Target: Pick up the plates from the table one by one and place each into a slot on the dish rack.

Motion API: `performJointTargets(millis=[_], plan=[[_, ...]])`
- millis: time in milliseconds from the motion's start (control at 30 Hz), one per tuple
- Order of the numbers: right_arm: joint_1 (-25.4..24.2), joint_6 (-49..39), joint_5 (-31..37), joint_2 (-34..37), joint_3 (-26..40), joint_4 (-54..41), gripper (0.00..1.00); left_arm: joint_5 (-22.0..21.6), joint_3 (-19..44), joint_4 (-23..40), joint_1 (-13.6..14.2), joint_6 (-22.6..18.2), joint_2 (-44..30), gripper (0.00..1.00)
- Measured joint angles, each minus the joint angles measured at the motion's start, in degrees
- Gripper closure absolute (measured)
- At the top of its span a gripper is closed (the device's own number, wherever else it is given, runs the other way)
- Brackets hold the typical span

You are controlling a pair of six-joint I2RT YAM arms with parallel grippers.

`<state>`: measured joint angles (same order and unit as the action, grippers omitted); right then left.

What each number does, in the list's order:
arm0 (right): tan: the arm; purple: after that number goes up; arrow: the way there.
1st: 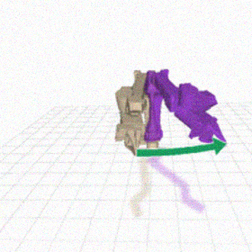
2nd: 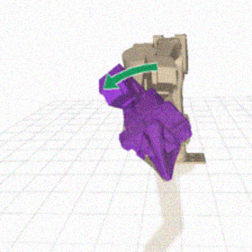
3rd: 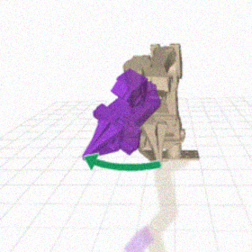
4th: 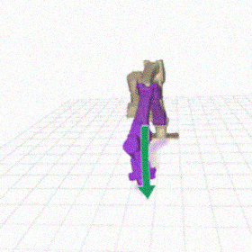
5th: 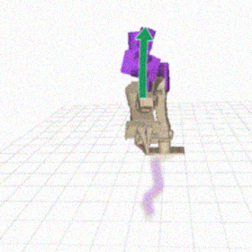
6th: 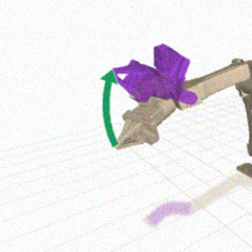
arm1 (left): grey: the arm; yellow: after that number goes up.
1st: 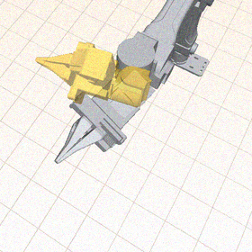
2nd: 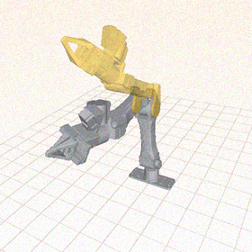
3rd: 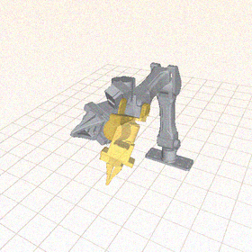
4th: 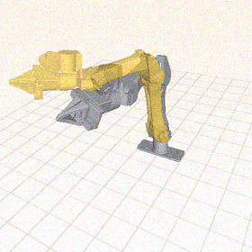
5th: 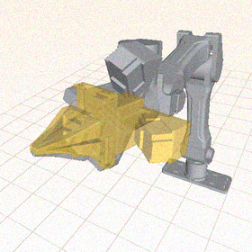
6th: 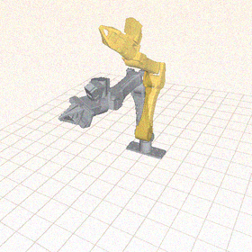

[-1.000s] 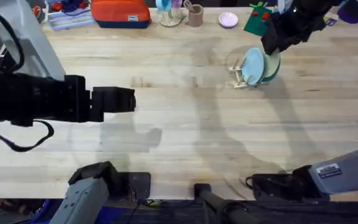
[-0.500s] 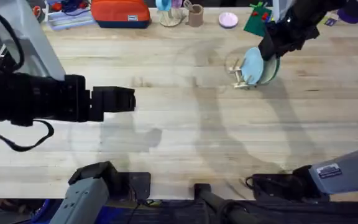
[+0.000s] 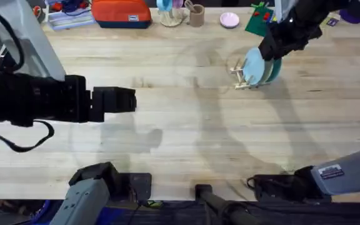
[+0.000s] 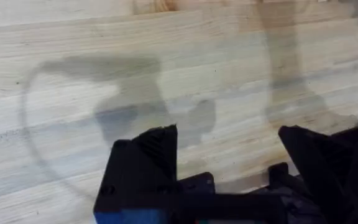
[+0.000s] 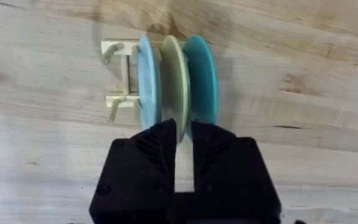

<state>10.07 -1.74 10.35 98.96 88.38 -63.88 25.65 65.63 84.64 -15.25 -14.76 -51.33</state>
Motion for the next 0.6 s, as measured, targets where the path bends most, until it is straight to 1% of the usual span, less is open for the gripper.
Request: performJointTargets(millis=[133,267,400,600], plan=[[0.00,0.00,0.02,0.00,0.00,0.00,0.832,0.00,0.00,-0.02,0.00,0.00,0.00,0.006],[-0.02,0.00,0.17,0.00,0.00,0.07,0.780,0.00,0.00,-0.02,0.00,0.00,0.00,0.006],[0.00,0.00,0.15,-0.35,0.00,-0.07,0.763,0.01,0.00,0.00,0.00,0.00,0.00,0.006],[0.00,0.00,0.13,-3.34,0.76,-2.17,0.755,0.00,0.00,0.00,0.00,0.00,0.00,0.007]])
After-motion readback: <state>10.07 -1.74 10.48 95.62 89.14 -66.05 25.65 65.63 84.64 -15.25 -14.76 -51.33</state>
